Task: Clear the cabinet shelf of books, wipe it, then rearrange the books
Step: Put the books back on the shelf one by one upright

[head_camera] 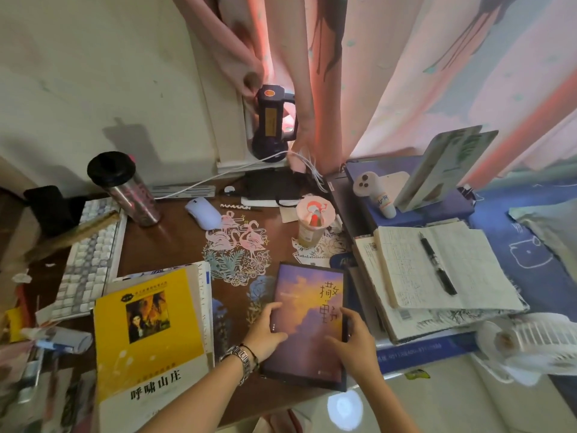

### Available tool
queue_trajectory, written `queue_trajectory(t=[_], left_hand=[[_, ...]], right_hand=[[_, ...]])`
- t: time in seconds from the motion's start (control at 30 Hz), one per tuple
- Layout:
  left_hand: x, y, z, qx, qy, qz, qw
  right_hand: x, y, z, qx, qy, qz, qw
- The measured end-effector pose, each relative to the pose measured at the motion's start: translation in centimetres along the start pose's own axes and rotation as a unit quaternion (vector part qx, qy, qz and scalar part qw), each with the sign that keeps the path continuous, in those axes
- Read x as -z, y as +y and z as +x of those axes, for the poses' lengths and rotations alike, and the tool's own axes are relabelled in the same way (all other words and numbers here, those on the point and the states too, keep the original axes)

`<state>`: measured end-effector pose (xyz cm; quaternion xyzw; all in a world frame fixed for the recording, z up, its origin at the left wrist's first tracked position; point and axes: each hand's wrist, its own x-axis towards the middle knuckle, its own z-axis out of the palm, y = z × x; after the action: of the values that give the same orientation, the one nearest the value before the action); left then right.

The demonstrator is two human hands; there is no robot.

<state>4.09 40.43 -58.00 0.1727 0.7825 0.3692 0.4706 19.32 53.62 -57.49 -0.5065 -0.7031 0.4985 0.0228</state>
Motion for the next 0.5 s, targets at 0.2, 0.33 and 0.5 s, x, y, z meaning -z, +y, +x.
queue_trajectory(t=[0.2,0.33,0.5], left_hand=[[0.3,-0.3,-0.7,-0.032,0.046,-0.015,0.998],[1.0,-0.2,-1.8,-0.062,0.082,-0.039,0.994],[1.7,2.3,-3.6,-0.116,0.125,-0.088,0.981]], right_hand=[[0.4,-0.2,0.5,0.012,-0.023,0.009,1.000],[-0.3,-0.8,0.6,0.006,-0.035,0.022,0.999],[-1.3,-1.8,0.4,-0.001,-0.072,0.048,0.996]])
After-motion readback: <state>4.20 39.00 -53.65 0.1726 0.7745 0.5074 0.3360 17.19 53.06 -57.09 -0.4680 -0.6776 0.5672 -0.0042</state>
